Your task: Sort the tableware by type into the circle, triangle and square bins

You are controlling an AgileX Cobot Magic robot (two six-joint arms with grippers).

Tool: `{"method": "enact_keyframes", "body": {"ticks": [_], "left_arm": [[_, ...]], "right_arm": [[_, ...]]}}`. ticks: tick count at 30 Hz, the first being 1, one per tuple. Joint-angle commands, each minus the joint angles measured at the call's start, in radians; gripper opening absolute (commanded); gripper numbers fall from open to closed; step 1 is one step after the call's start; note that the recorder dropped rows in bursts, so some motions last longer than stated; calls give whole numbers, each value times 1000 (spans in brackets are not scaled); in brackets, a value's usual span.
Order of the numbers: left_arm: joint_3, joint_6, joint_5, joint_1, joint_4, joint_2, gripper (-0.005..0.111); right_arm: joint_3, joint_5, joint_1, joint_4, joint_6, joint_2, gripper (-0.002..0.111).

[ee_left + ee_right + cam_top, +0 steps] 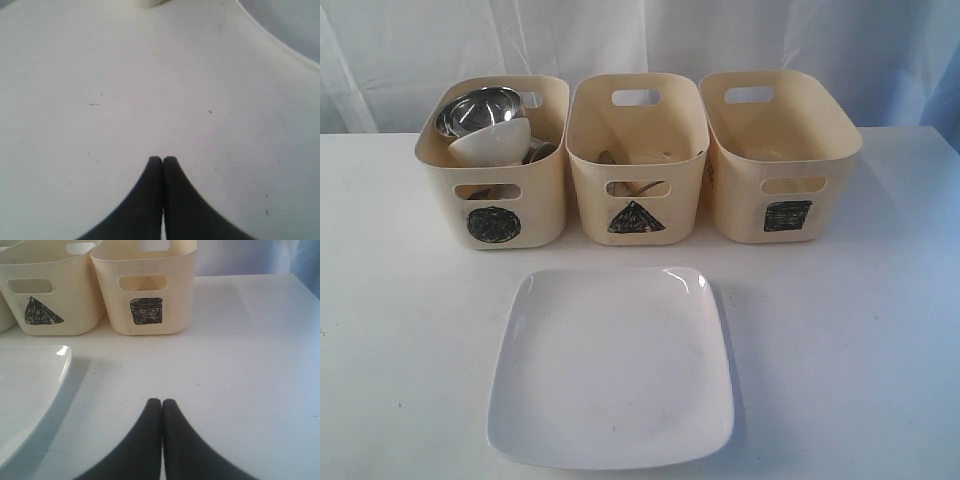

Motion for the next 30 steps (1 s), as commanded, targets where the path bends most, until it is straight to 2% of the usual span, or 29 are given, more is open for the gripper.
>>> {"method": "enact_keyframes", "body": {"ticks": [1,8,13,21,24,30], "left_arm": [[17,-2,-163,4,-3,-5,0],[17,-2,-186,4,-3,-5,0],[17,-2,-186,4,-3,-5,0],[17,-2,-186,4,-3,-5,0],[17,-2,-186,4,-3,-5,0],[17,-2,-186,4,-3,-5,0]], "right_arm": [[5,-8,-6,-11,2,-6,0],[5,-12,-6,-16,-14,-6,0],[5,-176,-6,-5,32,-6,0],[5,-498,-6,19,396,-6,0],[5,-494,-6,20,703,-6,0],[5,-358,-6,20,935,-6,0]]}}
